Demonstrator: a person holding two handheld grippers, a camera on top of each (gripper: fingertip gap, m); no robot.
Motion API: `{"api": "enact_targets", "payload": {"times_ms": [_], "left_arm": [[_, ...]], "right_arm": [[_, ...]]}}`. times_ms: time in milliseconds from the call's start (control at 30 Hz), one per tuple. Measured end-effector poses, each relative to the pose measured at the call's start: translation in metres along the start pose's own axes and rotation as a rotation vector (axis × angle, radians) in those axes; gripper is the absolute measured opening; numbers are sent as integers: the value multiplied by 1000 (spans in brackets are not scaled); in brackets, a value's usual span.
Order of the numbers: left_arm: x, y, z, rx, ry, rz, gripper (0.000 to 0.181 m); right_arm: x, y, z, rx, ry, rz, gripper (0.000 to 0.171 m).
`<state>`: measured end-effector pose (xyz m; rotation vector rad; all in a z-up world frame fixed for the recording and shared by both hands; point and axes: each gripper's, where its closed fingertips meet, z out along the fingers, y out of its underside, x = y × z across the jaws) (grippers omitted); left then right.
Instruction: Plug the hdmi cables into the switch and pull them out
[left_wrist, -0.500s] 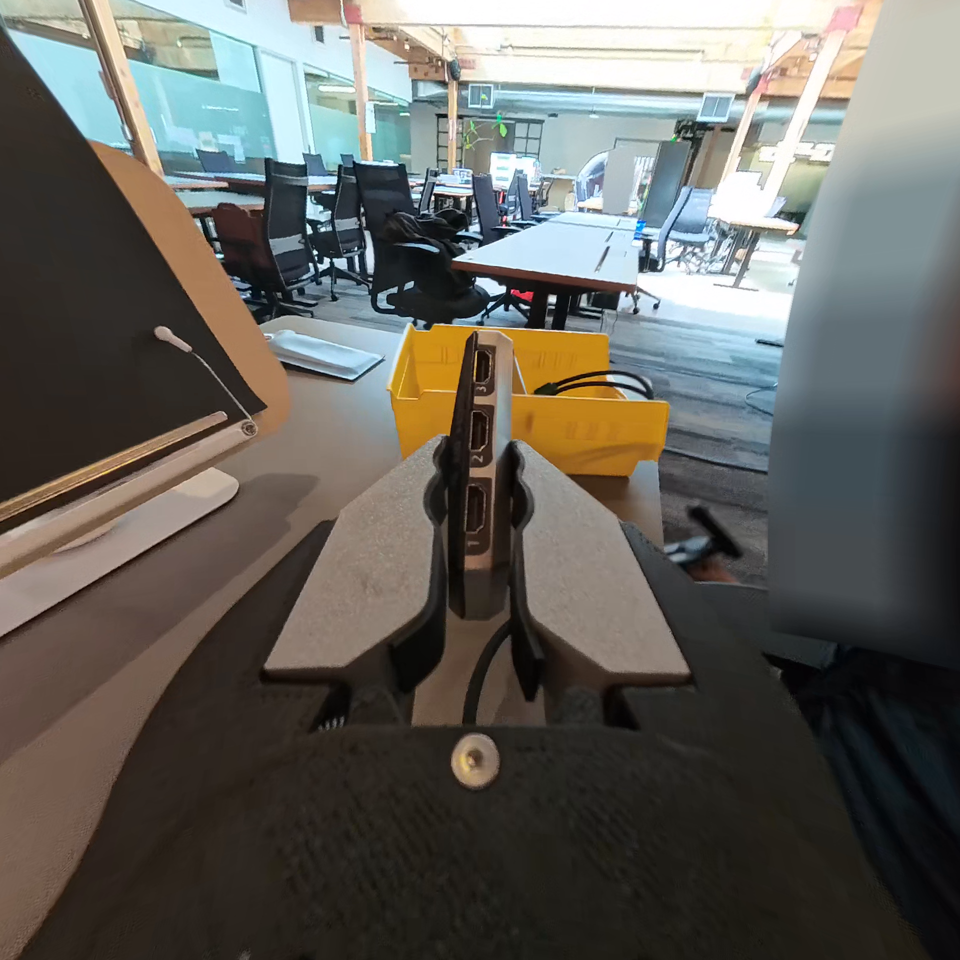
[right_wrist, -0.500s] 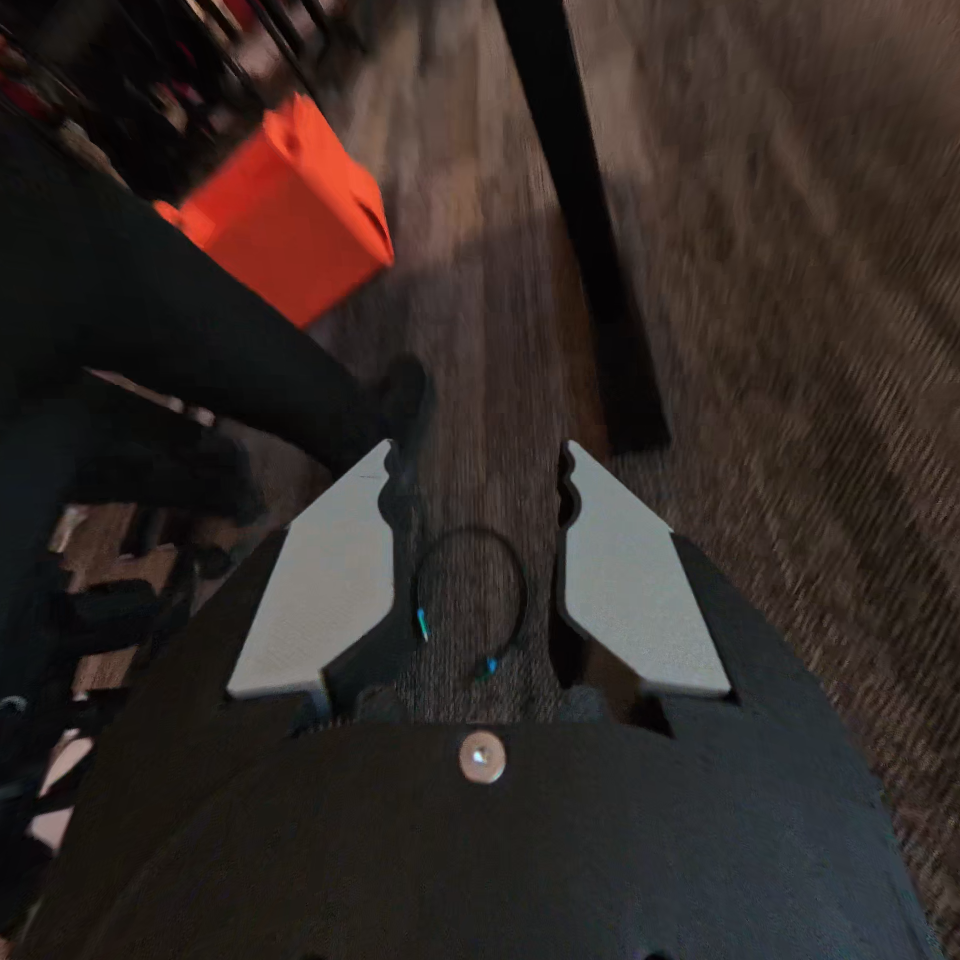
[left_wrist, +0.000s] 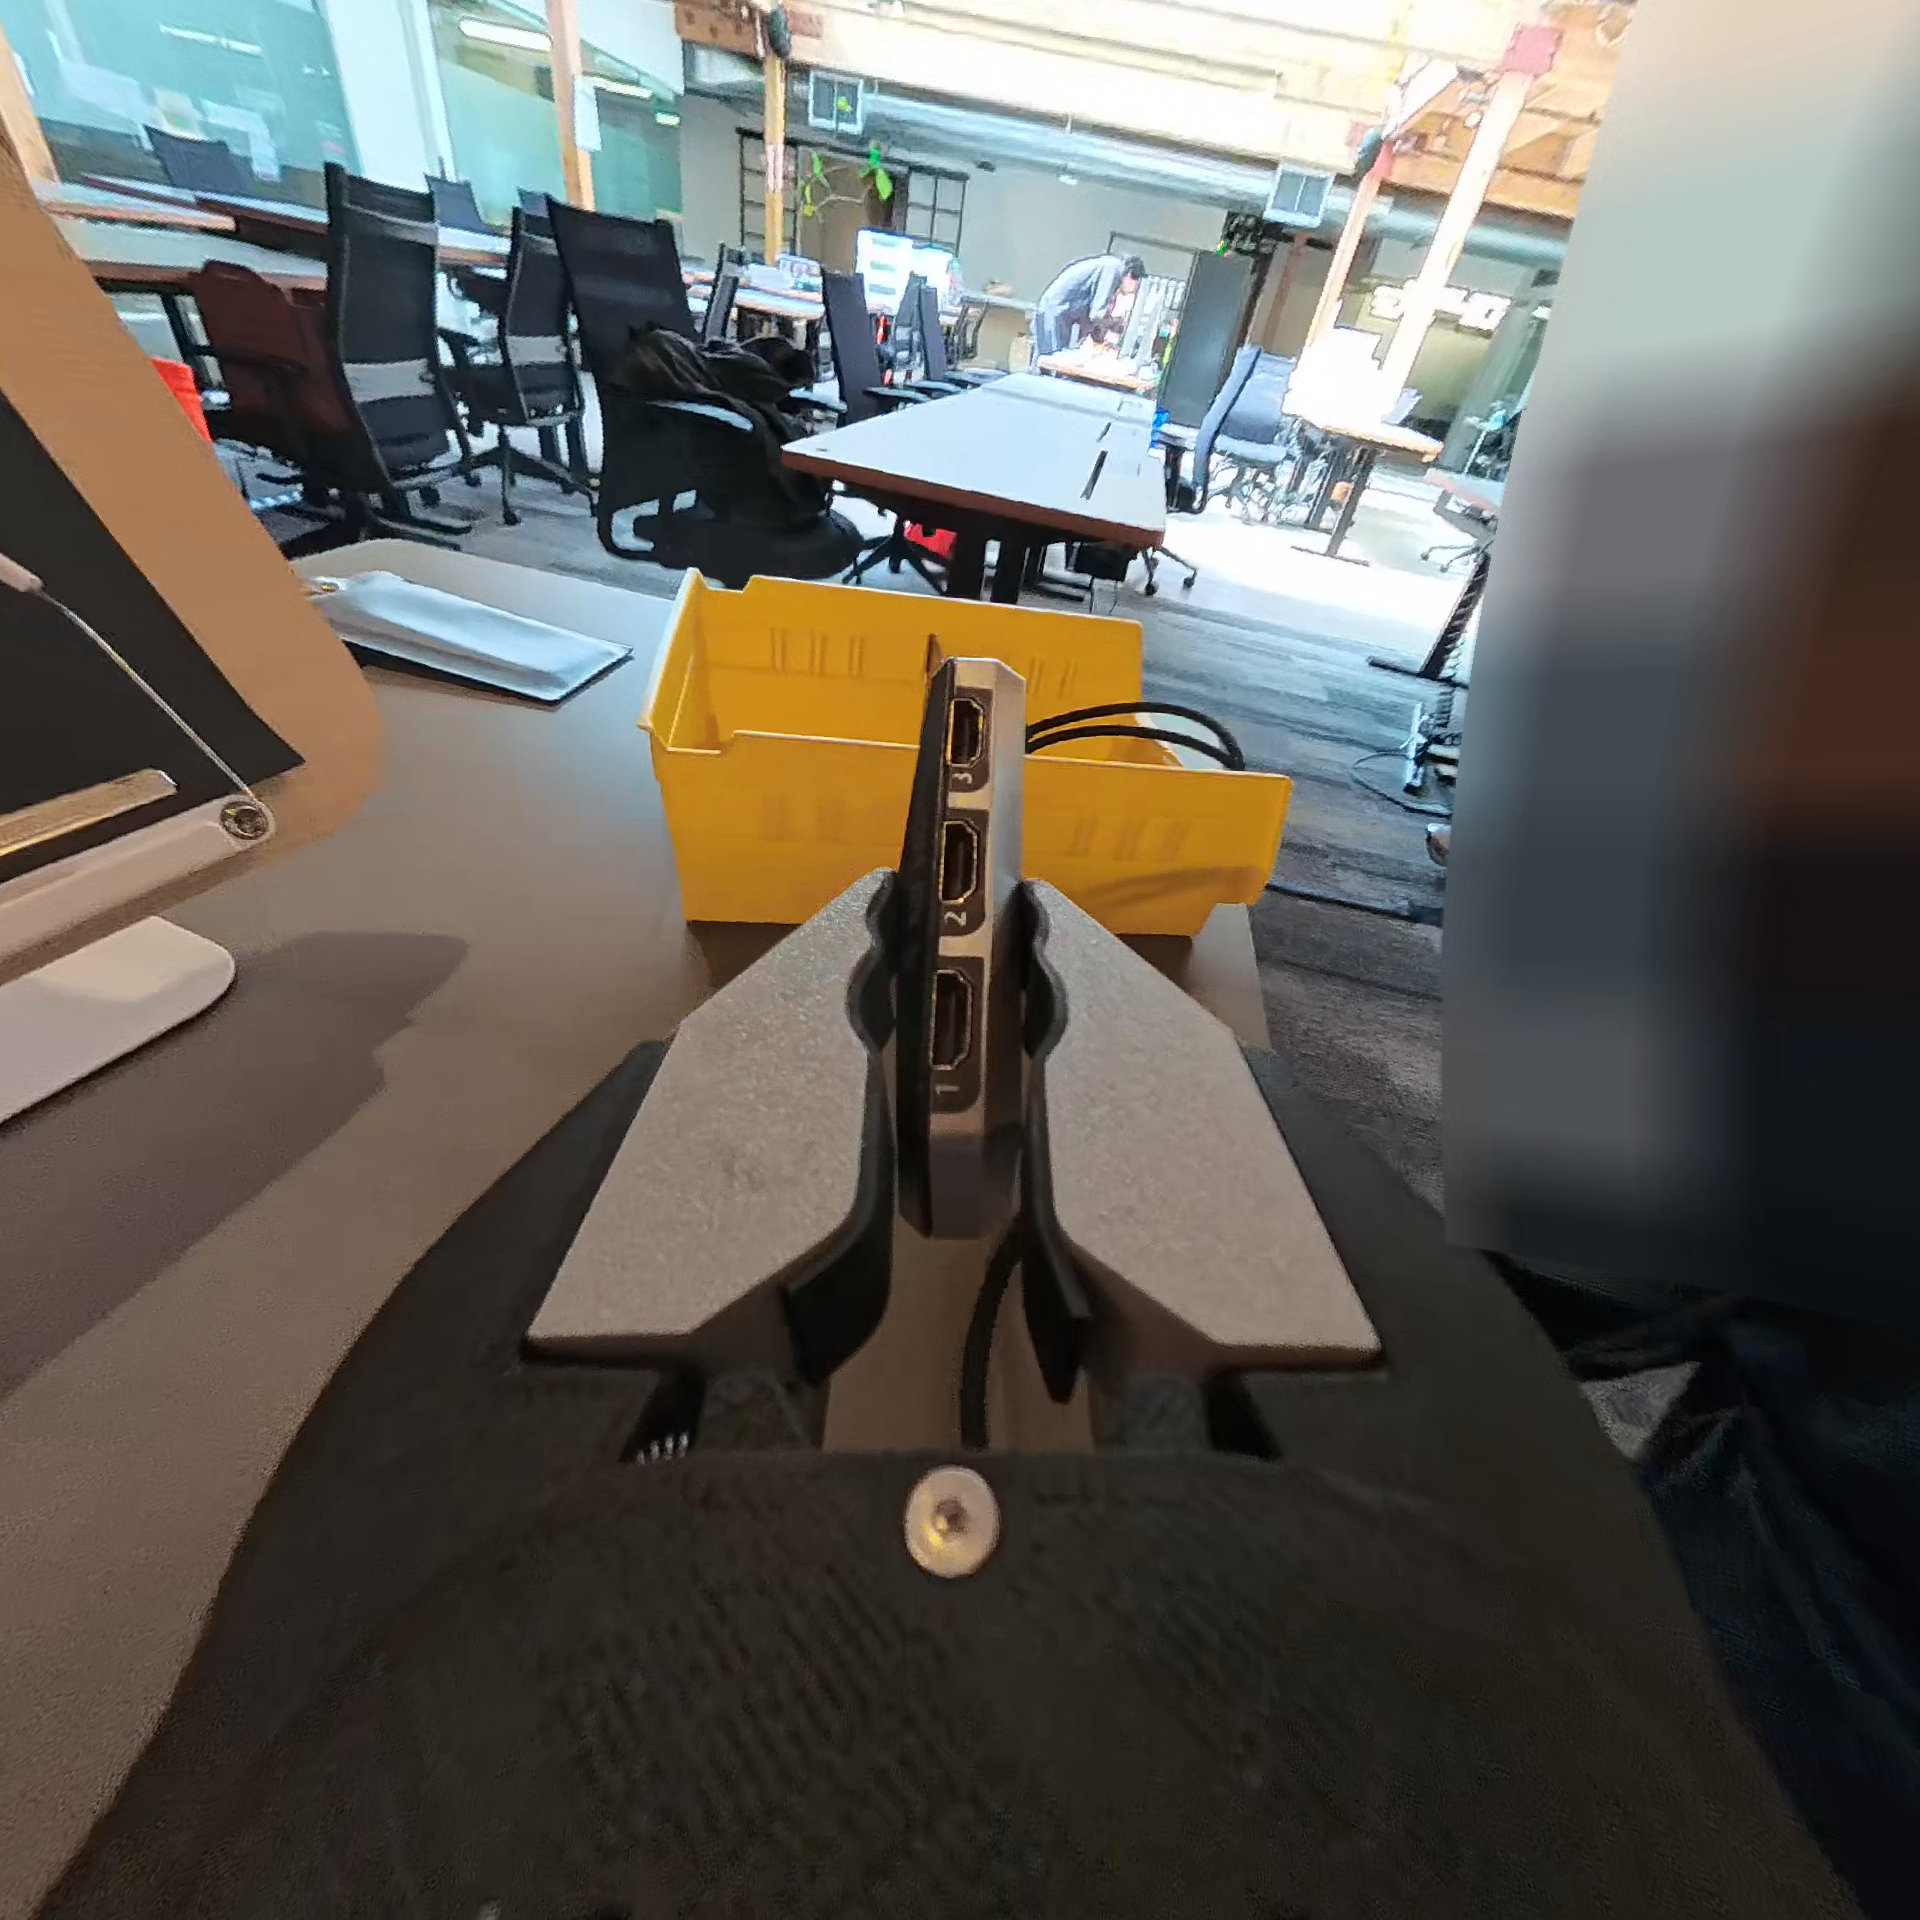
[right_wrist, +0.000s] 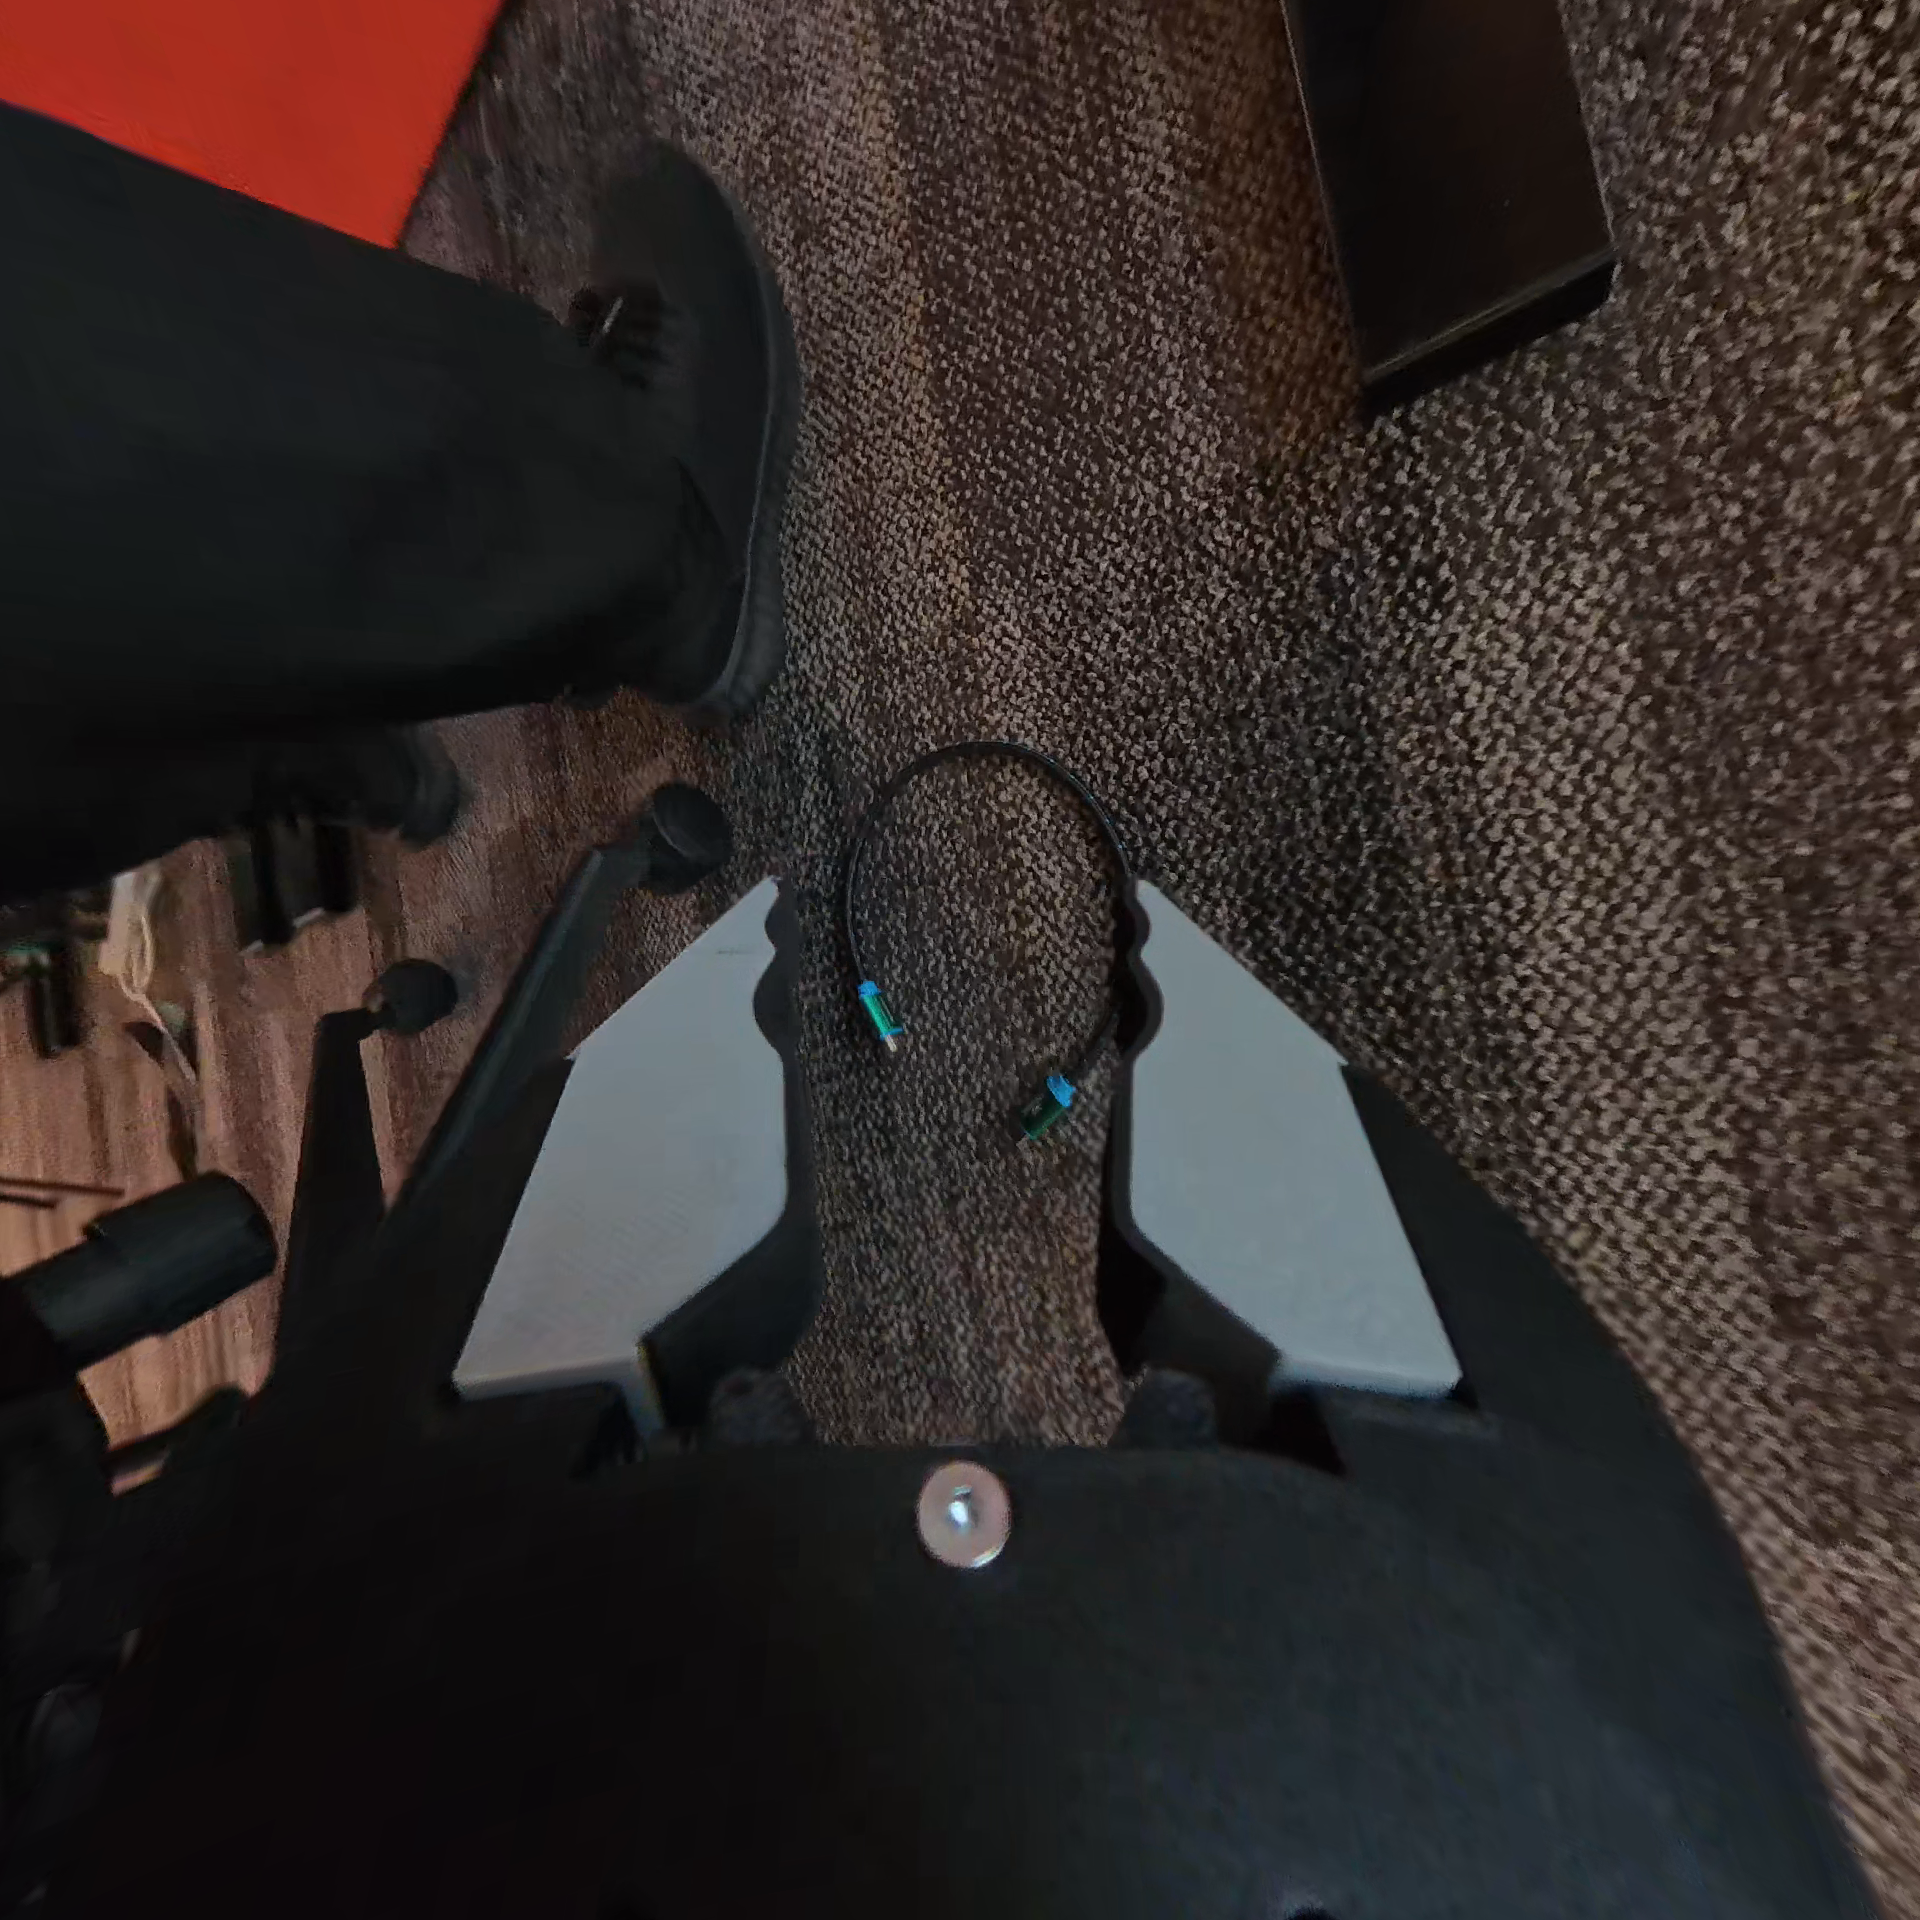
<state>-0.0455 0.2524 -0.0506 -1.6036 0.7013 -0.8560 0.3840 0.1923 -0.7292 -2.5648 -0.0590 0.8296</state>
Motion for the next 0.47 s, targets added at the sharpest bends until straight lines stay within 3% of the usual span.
{"api": "enact_targets", "payload": {"times_ms": [200,467], "left_arm": [[0,17,-3,158,71,1,19],[5,35,-4,221,126,-4,19]], "right_arm": [[3,10,-2,-113,74,-78,58],[40,129,75,-328,282,61,54]]}}
